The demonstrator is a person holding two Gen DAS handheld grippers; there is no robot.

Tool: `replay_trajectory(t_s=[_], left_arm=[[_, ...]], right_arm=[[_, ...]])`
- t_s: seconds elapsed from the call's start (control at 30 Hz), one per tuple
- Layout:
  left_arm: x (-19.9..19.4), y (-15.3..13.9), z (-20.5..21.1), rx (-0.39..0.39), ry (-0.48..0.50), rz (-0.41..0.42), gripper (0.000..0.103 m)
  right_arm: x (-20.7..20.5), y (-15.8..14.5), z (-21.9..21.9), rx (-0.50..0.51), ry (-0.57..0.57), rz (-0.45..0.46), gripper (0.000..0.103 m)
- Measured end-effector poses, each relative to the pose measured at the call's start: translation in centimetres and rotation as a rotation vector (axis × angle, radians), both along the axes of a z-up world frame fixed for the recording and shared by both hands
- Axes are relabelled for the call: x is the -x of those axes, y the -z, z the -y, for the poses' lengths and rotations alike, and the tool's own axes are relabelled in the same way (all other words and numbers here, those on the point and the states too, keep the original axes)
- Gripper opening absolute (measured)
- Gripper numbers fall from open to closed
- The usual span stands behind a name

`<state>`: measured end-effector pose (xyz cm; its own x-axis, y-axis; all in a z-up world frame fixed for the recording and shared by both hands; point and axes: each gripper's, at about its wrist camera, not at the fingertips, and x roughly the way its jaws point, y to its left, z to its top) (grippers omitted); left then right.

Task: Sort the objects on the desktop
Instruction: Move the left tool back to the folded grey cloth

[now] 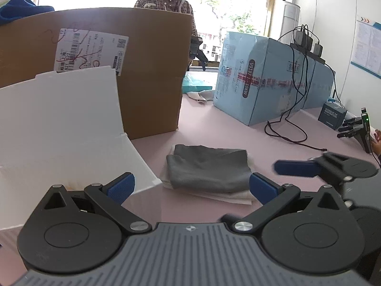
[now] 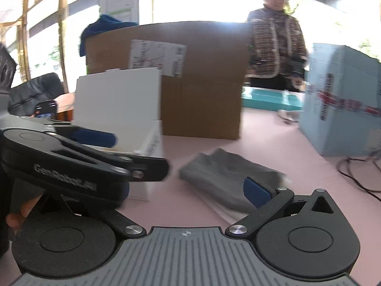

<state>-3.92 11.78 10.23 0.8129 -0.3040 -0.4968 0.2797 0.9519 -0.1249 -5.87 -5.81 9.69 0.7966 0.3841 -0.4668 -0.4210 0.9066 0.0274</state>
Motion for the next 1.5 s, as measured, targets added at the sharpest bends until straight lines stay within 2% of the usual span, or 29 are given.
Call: replay_trajectory(t_s=[0.2, 0.53, 0.63, 0.73, 0.87, 1.0, 1.13, 1.27, 1.33, 1.5], left_arm=[[0.2, 0.5, 0.7, 0.004, 0.023, -0.017, 0.103], [0.7, 1.8, 3.0, -0.110, 0.071, -0.003, 0.103], [0.8, 1.9, 3.9, -0.147, 0.075, 0.019, 0.103], [0.6, 1.1, 4.6, -0.164, 0.039, 0.064, 0.103], [-1.2, -0.8, 5.5, -0.112, -0.042, 0.085, 0.103], [-4.9, -2.0, 6.2, 0.007, -0.151, -0.037, 0.103], [-8.2, -2.4, 6.9, 0.117, -0.156, -0.117, 0.103], [-10.7, -1.9, 7.9, 0.133, -0.180, -0.120, 0.103], [-11.8, -1.1, 8.1, 0.128, -0.192, -0.127, 0.103], [-14.1, 1.2, 8.3, 0.111, -0.211, -0.187, 0.103]], right_arm=[[1.3, -0.1, 3.4, 0.002, 0.083, 0.014, 0.103], [1.3, -0.4, 7.2, -0.079, 0.181, 0.010, 0.103], [0.5, -0.5, 7.5, -0.095, 0.190, 0.022, 0.103], [-0.8, -1.0, 7.7, -0.141, 0.202, 0.057, 0.103], [-3.8, -1.5, 8.0, -0.251, 0.251, 0.069, 0.103], [-7.9, -1.9, 8.5, -0.364, 0.296, 0.012, 0.103], [-11.5, -1.3, 10.4, -0.548, 0.332, -0.076, 0.103], [-13.6, 1.6, 13.1, -0.740, 0.322, -0.135, 0.103], [-14.7, 2.7, 14.0, -0.753, 0.328, -0.211, 0.103], [-15.3, 3.9, 15.4, -0.834, 0.328, -0.263, 0.103]])
